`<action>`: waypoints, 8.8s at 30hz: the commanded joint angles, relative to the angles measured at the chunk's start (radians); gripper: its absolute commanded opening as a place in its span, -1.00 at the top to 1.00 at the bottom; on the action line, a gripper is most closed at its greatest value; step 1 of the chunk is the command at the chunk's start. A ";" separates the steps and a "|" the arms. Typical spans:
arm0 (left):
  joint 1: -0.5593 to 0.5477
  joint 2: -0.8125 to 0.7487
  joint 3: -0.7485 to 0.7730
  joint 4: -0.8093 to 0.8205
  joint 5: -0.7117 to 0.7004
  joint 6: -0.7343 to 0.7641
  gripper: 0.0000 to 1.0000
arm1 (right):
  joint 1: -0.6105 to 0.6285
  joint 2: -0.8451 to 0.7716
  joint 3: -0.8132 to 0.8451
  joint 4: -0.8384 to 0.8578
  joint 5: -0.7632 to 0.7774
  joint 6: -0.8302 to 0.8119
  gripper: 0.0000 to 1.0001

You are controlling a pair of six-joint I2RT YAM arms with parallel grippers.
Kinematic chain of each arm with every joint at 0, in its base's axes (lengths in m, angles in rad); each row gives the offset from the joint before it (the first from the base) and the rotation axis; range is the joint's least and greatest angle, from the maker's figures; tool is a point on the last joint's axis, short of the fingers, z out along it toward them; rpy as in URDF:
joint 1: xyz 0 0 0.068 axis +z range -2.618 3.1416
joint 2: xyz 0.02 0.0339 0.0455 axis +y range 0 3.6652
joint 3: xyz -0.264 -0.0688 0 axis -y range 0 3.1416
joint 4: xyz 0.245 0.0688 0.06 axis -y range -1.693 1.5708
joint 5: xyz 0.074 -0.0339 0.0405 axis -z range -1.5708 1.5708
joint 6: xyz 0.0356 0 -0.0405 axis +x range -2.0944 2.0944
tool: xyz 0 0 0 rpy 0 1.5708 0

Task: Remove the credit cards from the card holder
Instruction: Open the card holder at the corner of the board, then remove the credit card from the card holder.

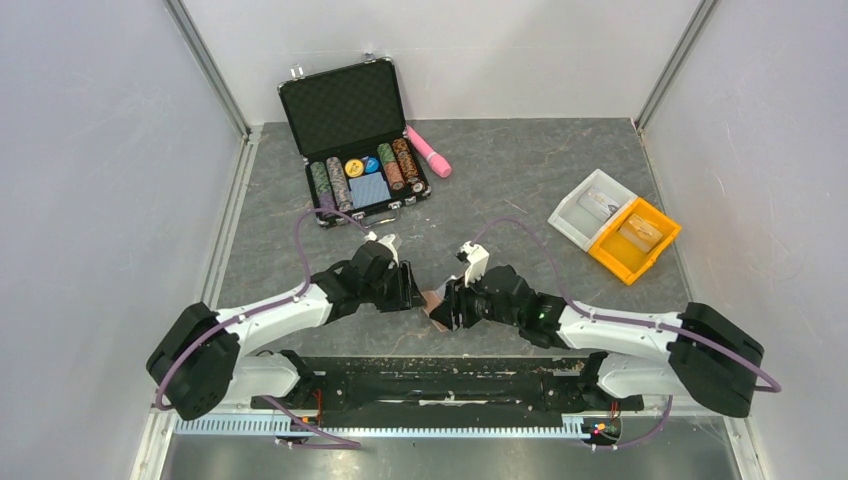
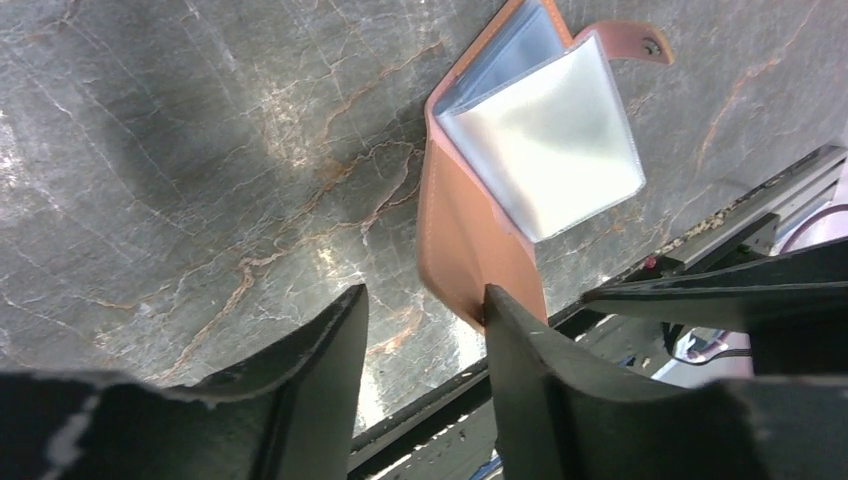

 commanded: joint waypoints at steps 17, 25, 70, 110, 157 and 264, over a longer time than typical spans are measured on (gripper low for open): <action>0.002 0.101 -0.041 0.028 -0.072 0.048 0.38 | -0.221 -0.062 -0.075 -0.087 -0.009 -0.142 -0.28; 0.002 0.113 -0.041 0.024 -0.081 0.056 0.38 | -0.224 0.001 -0.089 -0.042 -0.020 -0.144 -0.45; 0.002 0.130 -0.034 0.058 -0.054 0.051 0.38 | -0.219 -0.030 -0.165 0.204 -0.287 -0.005 0.22; 0.002 0.071 -0.034 0.032 -0.039 0.031 0.12 | -0.136 0.010 -0.125 0.213 -0.257 0.014 0.24; -0.001 0.114 -0.129 0.248 0.122 -0.008 0.39 | -0.198 0.109 -0.092 0.124 -0.192 -0.083 0.26; -0.001 0.200 -0.129 0.299 0.115 -0.005 0.79 | -0.261 0.142 -0.170 0.248 -0.274 0.039 0.45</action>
